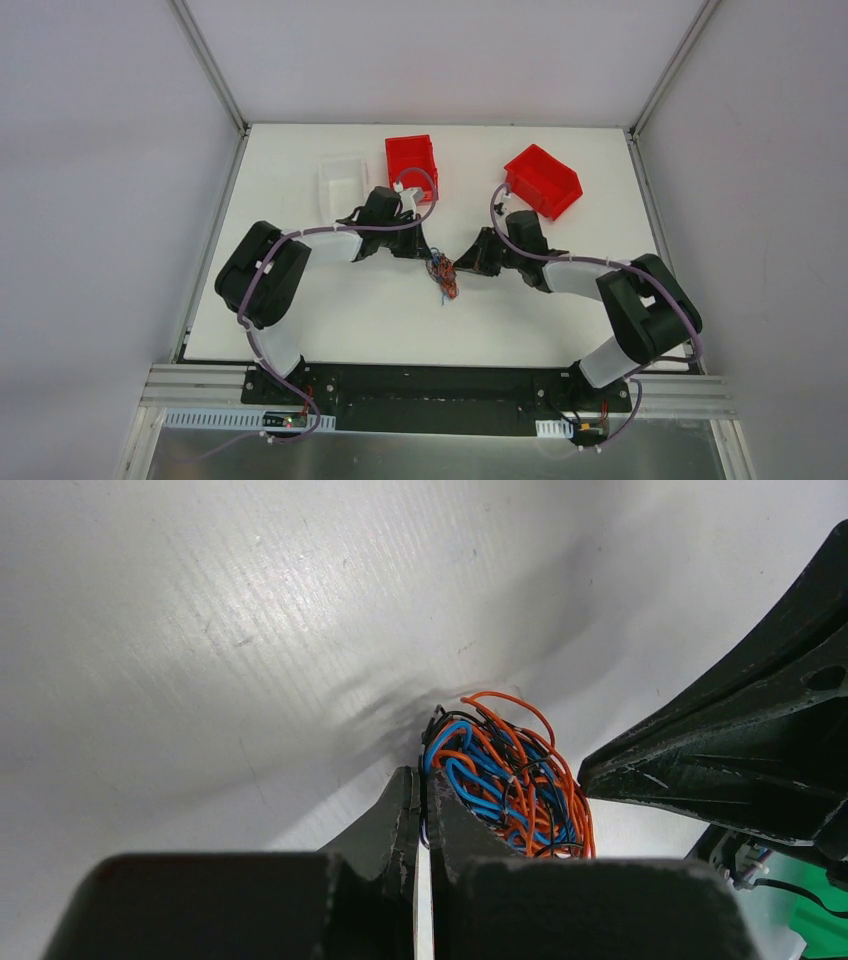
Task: Untangle the cables
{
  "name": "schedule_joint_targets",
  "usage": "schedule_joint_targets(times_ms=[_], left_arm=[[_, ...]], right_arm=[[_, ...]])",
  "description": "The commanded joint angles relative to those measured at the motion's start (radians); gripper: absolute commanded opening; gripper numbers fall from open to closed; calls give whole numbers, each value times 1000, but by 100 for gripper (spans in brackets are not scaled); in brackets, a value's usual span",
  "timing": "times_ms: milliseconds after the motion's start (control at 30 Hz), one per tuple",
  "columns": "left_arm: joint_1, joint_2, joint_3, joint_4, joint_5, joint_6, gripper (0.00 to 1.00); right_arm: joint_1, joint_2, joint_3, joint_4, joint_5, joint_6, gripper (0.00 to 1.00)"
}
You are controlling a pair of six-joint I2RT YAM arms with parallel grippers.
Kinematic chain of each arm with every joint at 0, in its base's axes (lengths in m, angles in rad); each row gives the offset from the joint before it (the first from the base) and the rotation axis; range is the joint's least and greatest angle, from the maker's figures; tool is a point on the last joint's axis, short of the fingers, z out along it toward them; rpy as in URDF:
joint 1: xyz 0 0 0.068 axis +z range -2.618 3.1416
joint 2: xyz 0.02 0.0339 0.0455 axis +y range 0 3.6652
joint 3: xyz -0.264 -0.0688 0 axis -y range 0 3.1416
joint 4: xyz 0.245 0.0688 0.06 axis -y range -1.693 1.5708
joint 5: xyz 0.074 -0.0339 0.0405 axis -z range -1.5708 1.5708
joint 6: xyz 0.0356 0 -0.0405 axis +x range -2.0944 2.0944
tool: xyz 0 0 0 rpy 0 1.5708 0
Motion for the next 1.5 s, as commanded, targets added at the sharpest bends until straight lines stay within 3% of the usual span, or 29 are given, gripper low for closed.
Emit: schedule_joint_targets(times_ms=[0, 200, 333, 400, 433, 500, 533, 600, 667, 833, 1067, 1133, 1233, 1467], left_arm=[[10, -72, -15, 17, -46, 28, 0], [34, -123, -33, -66, -192, 20, 0], [54, -158, -55, -71, -223, 16, 0], [56, -170, -61, -64, -211, 26, 0], [56, -174, -64, -49, -184, 32, 0], [54, -173, -68, -20, -136, 37, 0], [54, -171, -68, -13, -124, 36, 0], [54, -164, -63, -9, -107, 36, 0], [54, -159, -61, 4, -74, 39, 0], [54, -148, -65, 25, -33, 31, 0], [54, -137, -60, 36, 6, 20, 0], [54, -137, -58, 36, 8, 19, 0], [54, -139, -52, 12, -31, 24, 0], [56, -168, -32, -137, -264, 42, 0]], right_arm=[[4, -40, 37, -25, 26, -8, 0], [-72, -285, -52, -165, 402, -13, 0], [-161, -449, -154, -159, 540, 26, 0], [-169, -502, -188, -125, 473, 2, 0], [-166, -504, -193, -85, 386, -21, 13], [-133, -455, -173, -16, 269, -46, 55], [-102, -415, -143, -38, 262, -62, 69], [-29, -325, -67, -109, 284, -111, 78], [37, -259, -20, -128, 300, -136, 80], [146, -141, 59, -144, 328, -162, 65], [204, -18, 147, -174, 323, -169, 60], [217, 25, 183, -220, 344, -173, 45], [218, 34, 202, -263, 422, -163, 2], [145, -186, 77, -296, 800, -93, 0]])
